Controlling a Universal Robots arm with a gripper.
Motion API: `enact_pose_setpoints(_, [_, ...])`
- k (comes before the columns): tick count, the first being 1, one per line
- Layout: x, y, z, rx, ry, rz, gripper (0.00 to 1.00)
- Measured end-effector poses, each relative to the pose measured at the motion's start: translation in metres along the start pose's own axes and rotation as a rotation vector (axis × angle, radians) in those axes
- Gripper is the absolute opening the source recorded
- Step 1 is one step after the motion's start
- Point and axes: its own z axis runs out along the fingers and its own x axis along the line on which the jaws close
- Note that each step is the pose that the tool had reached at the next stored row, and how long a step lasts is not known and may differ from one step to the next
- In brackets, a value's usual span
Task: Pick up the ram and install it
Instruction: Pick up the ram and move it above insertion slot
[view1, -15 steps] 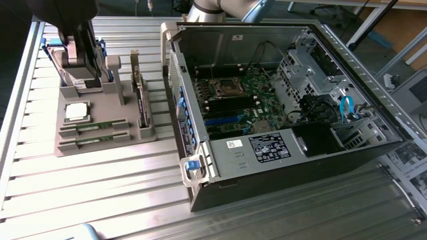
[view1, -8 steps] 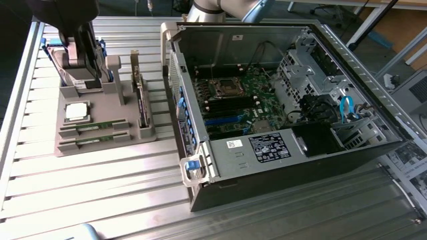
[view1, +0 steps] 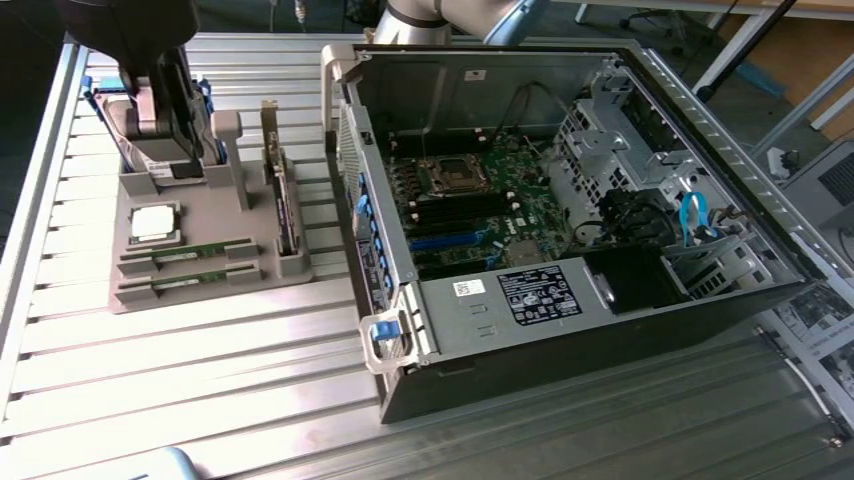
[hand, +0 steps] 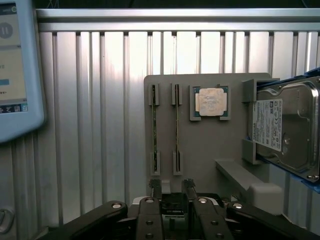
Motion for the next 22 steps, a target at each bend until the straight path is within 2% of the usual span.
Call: enact_pose_setpoints(22, [-0.0001, 0.0001, 0.0058, 0.0001, -0.0001, 0.000, 0.30])
